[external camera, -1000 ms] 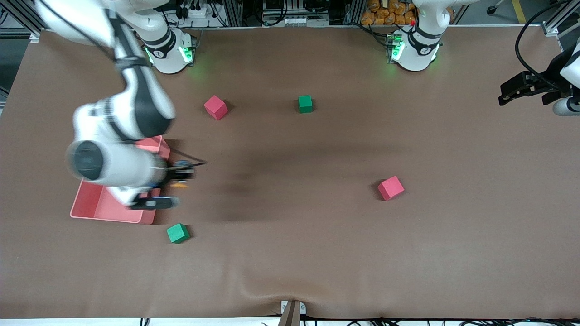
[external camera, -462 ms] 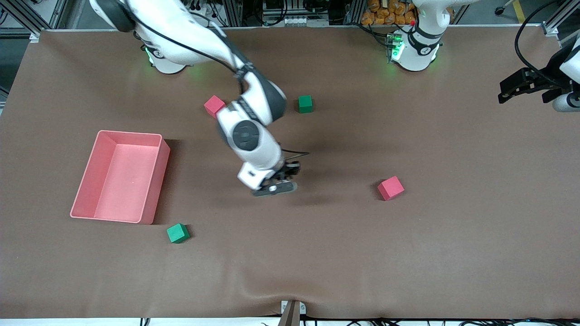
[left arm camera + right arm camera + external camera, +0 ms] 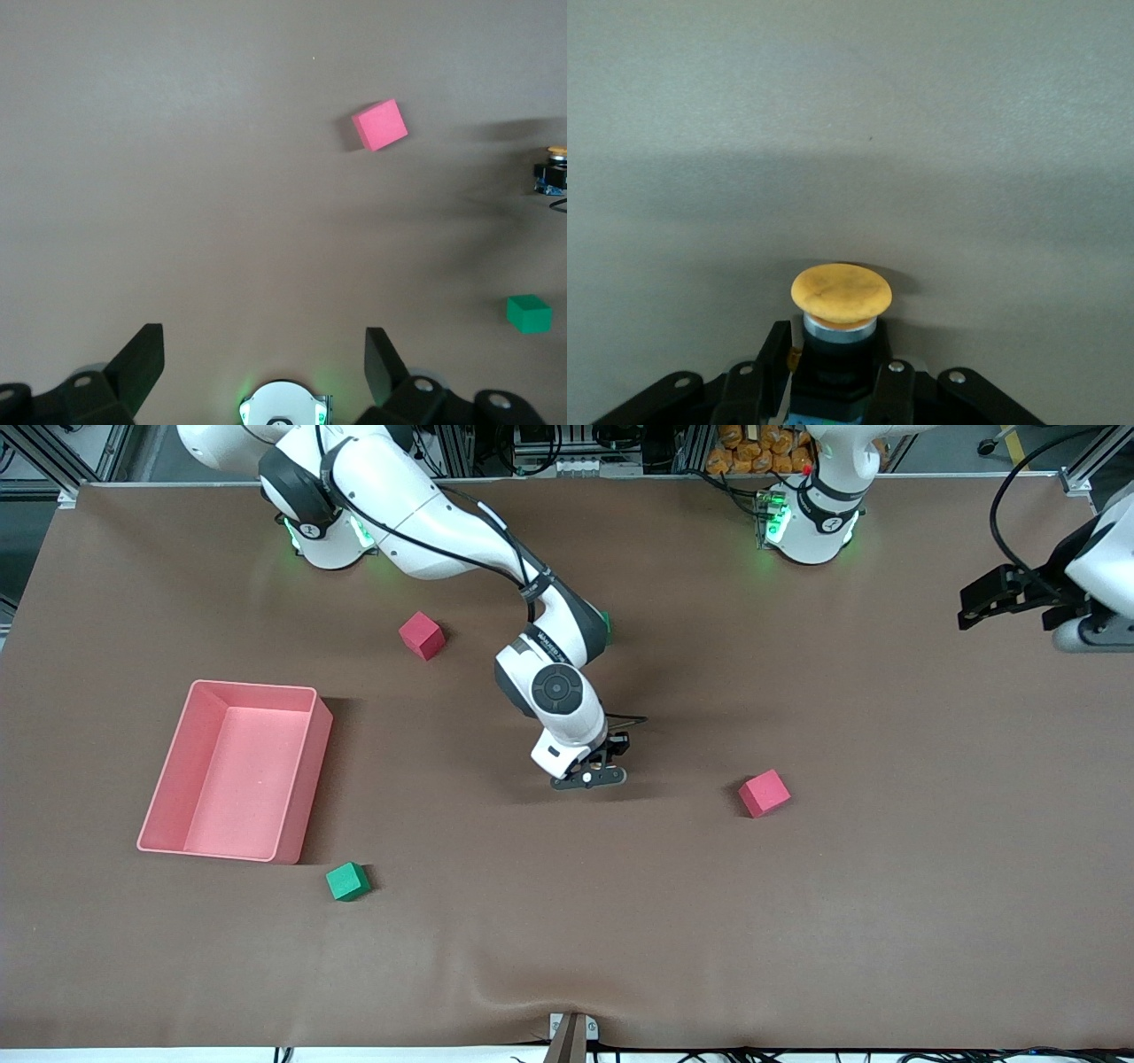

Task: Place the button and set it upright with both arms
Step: 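Lower the button onto the table with the right gripper while the left gripper approaches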

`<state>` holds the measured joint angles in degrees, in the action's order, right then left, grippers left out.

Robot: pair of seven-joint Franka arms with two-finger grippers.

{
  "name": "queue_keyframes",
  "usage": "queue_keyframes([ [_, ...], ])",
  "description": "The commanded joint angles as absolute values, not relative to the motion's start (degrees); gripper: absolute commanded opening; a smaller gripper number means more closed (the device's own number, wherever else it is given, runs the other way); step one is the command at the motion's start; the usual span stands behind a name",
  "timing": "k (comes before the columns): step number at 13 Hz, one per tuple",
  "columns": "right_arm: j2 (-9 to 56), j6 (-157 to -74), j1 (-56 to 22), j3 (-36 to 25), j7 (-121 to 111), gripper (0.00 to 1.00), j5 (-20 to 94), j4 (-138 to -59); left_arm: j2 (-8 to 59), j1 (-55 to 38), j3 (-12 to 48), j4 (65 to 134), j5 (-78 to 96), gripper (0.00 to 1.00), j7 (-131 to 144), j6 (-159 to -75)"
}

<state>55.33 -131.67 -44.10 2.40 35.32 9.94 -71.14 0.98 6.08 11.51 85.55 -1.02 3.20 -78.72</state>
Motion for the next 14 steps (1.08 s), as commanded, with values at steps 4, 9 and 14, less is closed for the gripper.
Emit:
queue_keyframes([
  [4,56.69,-130.96,-44.91,1.76,37.09,1.00,10.11,-68.91,9.22,-2.10,11.95,85.17,-1.32,1.00,3.87,-78.84],
  [9,52.05,-129.55,-43.52,1.49,41.11,1.00,10.46,-68.55,20.28,-8.16,12.04,80.96,-0.88,1.00,3.08,-79.80],
  [14,45.19,-115.86,-36.75,-1.82,41.22,1.00,8.62,-66.45,28.29,-16.51,12.04,79.63,-0.62,1.00,7.46,-88.92],
])
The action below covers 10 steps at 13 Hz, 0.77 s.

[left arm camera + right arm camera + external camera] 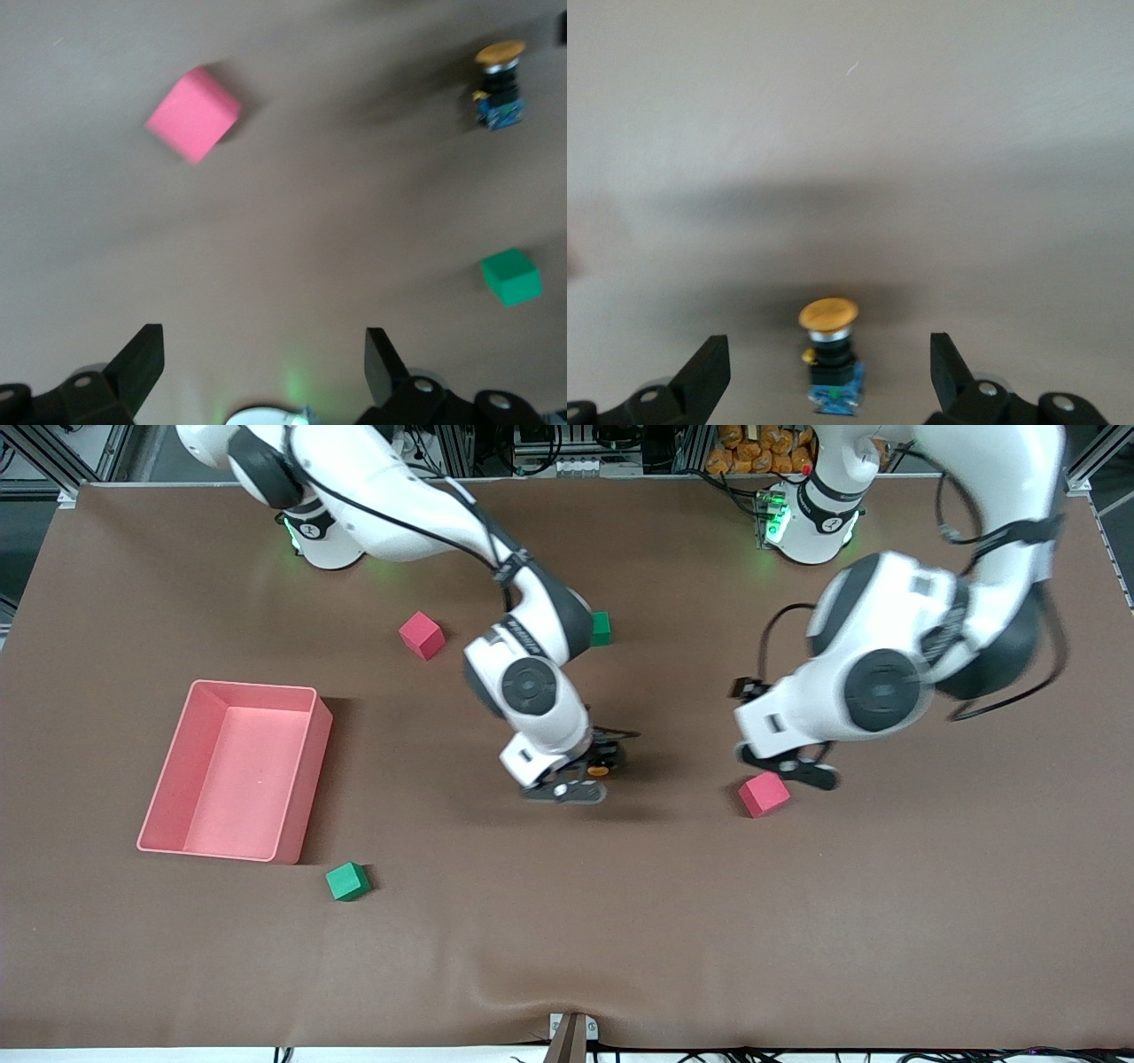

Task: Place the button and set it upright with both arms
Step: 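Lower the button onto the table with the right gripper while the left gripper approaches, then withdraw the right gripper while the left gripper grasps the button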

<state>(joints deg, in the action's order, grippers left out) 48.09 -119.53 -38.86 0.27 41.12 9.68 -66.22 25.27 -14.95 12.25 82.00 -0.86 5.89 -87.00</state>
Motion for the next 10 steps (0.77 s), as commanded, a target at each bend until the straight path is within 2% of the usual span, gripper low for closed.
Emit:
queue_keyframes([
  [1,44.04,-114.27,-35.00,-3.24,40.79,1.00,8.53,-66.45,29.95,-17.74,12.04,79.63,0.08,1.00,8.34,-90.95],
  [6,35.61,-101.99,-18.67,-1.76,35.89,1.00,9.32,-66.45,38.47,-23.89,11.95,78.84,3.25,1.00,19.84,-105.97],
  [8,32.62,-97.23,-12.95,-0.44,25.18,1.00,9.31,-66.45,41.91,-26.62,11.95,77.61,3.25,1.00,24.84,-109.58],
  [10,30.07,-91.96,-7.59,0.61,24.09,1.00,9.23,-66.45,44.11,-28.64,11.95,77.61,3.43,1.00,28.99,-113.71],
])
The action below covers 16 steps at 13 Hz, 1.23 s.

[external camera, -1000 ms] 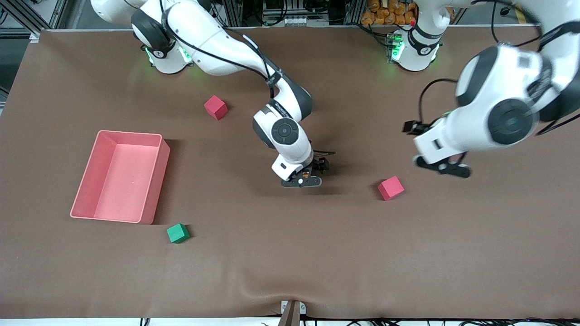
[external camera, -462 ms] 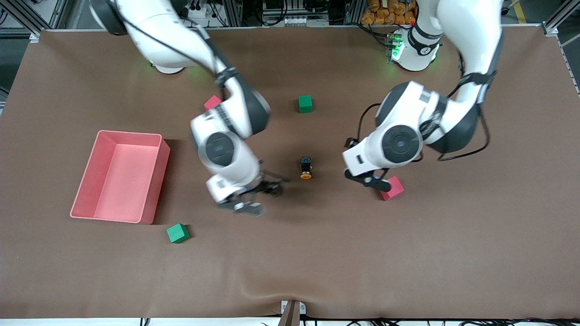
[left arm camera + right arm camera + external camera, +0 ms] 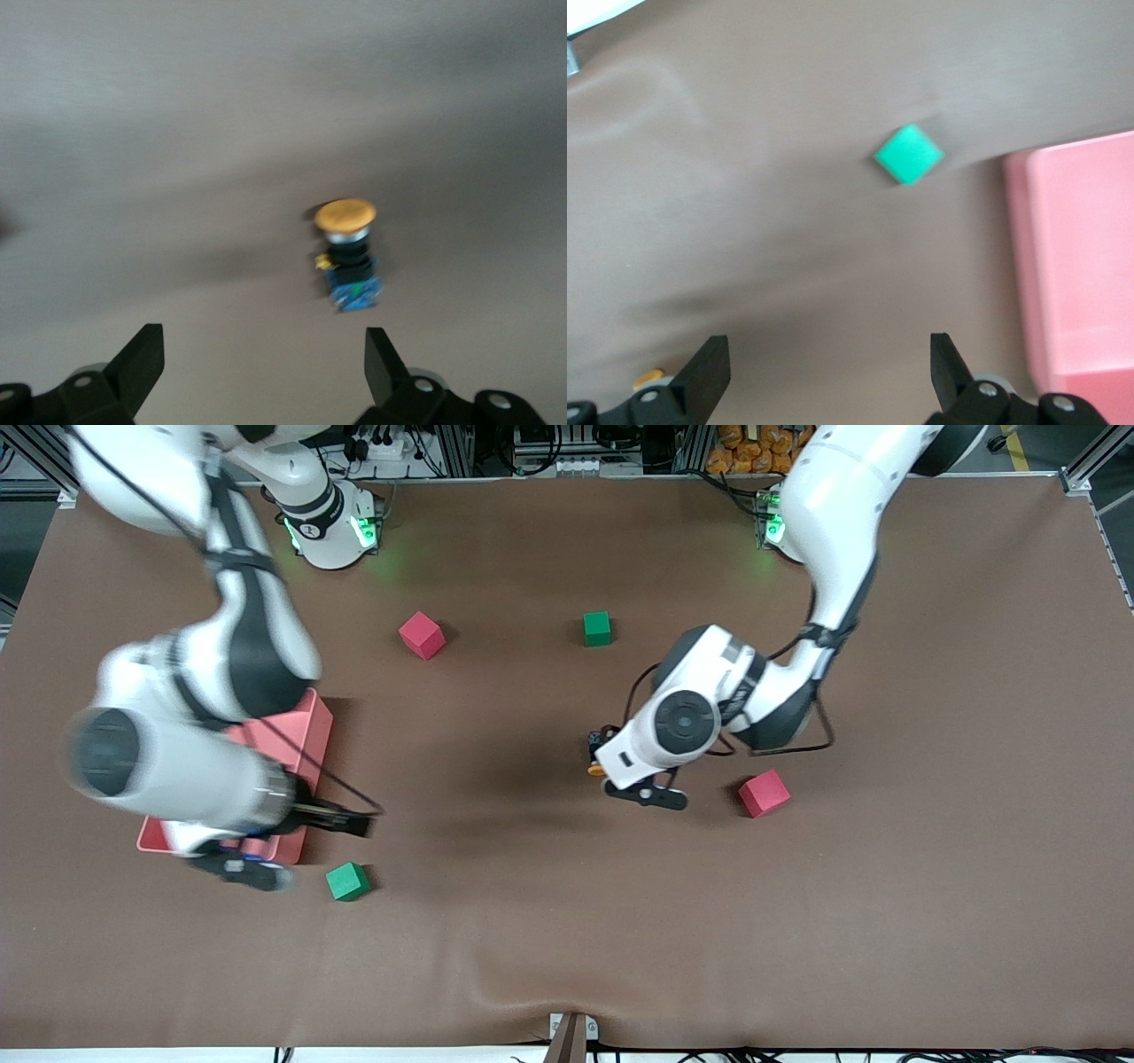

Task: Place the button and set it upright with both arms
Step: 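Withdraw the right gripper while the left gripper grasps the button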

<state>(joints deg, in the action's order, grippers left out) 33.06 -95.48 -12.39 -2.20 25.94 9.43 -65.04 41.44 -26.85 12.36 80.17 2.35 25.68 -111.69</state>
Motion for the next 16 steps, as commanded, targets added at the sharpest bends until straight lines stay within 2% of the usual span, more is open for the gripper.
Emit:
queue_keyframes([
  [1,28.41,-89.76,-5.12,1.92,23.21,1.00,8.79,-66.45,45.34,-29.52,11.95,77.61,3.51,1.00,30.22,-114.95],
  [3,24.54,-88.07,-2.29,2.98,19.52,1.00,5.38,-66.71,46.93,-30.67,12.04,77.61,4.30,0.91,31.02,-116.36],
  [4,22.61,-87.81,-1.59,4.12,19.51,1.00,2.84,-66.97,47.89,-30.76,11.95,77.69,5.35,0.90,31.03,-116.37],
  [6,20.84,-83.87,3.23,10.08,20.04,1.00,1.06,-66.62,48.78,-32.42,11.95,77.96,5.54,0.90,31.81,-116.37],
  [8,16.73,-82.35,3.34,9.06,20.30,1.00,0.18,-67.23,48.78,-32.52,11.95,77.96,5.71,0.83,32.52,-115.76],
  [9,15.22,-82.18,2.99,6.70,19.52,1.00,0.18,-68.98,49.04,-32.61,11.95,78.05,5.71,0.82,32.52,-115.66],
  [12,6.70,-84.71,1.76,3.17,19.25,1.00,0.09,-79.68,49.75,-32.61,11.87,78.05,5.36,0.76,32.43,-115.66],
  [14,3.79,-85.60,0.71,2.81,19.25,1.00,0.00,-83.30,50.01,-32.61,11.69,78.05,5.01,0.74,32.26,-115.75],
  [16,0.20,-88.06,0.62,2.02,19.25,1.00,0.00,-88.56,50.27,-32.61,11.69,78.05,5.45,0.68,32.52,-115.75],
])
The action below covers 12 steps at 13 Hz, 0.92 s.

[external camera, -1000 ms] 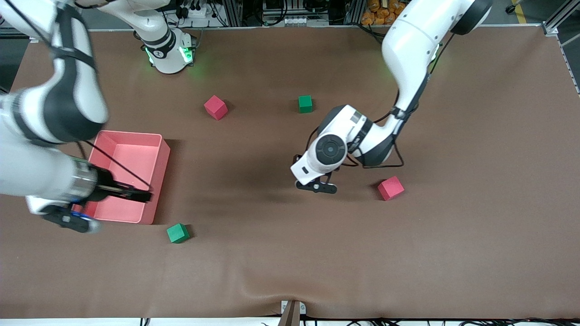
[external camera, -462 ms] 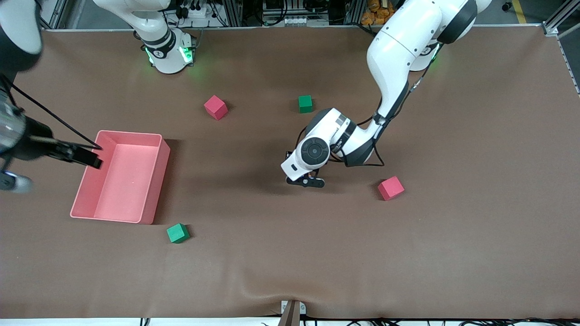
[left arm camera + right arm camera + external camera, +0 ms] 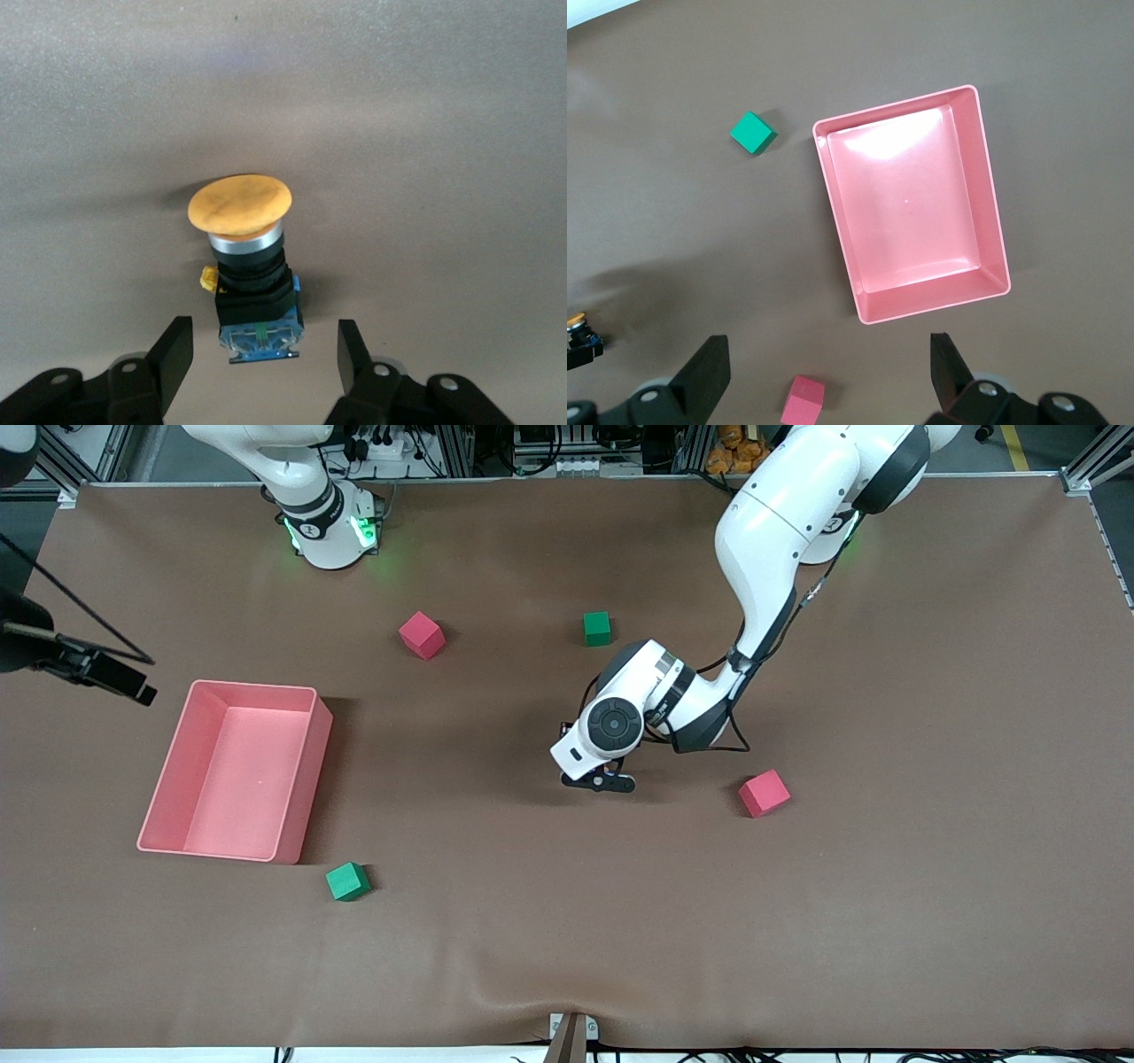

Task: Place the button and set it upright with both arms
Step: 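Lift the button with the left gripper and turn it cap up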

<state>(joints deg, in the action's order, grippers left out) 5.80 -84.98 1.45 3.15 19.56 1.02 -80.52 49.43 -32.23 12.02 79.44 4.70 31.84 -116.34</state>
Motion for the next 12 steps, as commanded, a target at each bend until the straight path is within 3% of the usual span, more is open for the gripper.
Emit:
queue_keyframes([
  [1,-1.83,-89.63,0.53,1.24,19.25,1.00,0.00,-91.73,50.53,-32.61,11.60,77.96,5.54,0.66,32.52,-115.75],
  [4,-4.57,-92.72,-0.44,0.62,18.81,1.00,0.09,-96.16,50.62,-32.52,11.51,78.05,5.45,0.55,32.61,-115.75],
  [5,-3.96,-92.64,-0.44,-0.17,16.55,1.00,0.00,-94.06,50.63,-32.52,11.43,78.05,5.36,0.43,32.61,-115.75],
  [7,0.95,-88.80,-0.44,-0.53,13.54,1.00,-1.13,-85.57,50.28,-32.61,11.34,78.05,5.27,0.00,33.83,-115.66],
  [9,4.56,-83.42,-1.75,-0.62,13.01,1.00,-5.16,-79.39,48.70,-32.52,11.43,77.96,5.27,0.00,36.02,-115.40],
  [12,4.31,-83.06,-1.49,-1.14,11.08,1.00,-4.83,-79.10,46.06,-33.74,12.04,77.78,4.75,0.00,49.26,-115.14],
])
